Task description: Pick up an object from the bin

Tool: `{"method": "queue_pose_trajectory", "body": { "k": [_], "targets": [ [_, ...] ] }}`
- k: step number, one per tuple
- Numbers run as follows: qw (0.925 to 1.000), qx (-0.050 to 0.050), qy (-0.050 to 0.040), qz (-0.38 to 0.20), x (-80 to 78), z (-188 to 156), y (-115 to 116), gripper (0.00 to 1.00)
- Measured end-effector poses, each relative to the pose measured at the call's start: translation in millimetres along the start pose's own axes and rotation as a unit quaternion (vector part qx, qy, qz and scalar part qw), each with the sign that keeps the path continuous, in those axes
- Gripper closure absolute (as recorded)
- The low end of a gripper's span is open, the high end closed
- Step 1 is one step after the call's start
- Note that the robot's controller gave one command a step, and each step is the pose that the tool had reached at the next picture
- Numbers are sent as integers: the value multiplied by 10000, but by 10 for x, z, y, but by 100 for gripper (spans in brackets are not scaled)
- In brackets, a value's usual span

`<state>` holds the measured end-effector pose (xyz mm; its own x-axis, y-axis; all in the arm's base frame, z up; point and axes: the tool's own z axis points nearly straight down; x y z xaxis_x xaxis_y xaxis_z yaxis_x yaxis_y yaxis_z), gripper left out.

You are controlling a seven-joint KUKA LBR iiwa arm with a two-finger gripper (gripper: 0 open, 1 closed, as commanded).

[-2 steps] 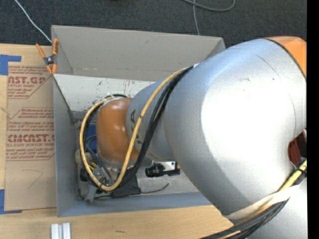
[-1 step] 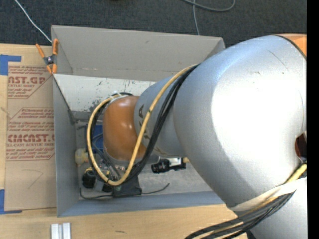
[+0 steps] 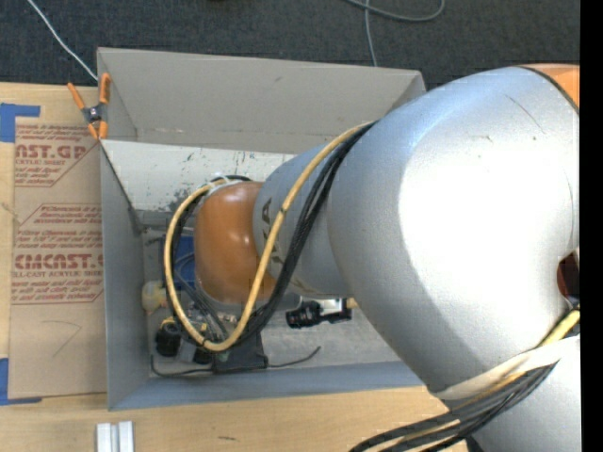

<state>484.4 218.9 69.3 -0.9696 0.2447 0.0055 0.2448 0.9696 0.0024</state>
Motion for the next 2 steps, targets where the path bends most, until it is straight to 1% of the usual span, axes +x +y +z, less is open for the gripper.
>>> {"method": "queue_pose_trajectory", "body": {
  "k": [1, 2],
  "targets": [
    [10000, 9, 13, -2, 7, -20, -4, 100],
    [10000, 13, 21, -4, 14, -127, -7, 100]
  ]
}}
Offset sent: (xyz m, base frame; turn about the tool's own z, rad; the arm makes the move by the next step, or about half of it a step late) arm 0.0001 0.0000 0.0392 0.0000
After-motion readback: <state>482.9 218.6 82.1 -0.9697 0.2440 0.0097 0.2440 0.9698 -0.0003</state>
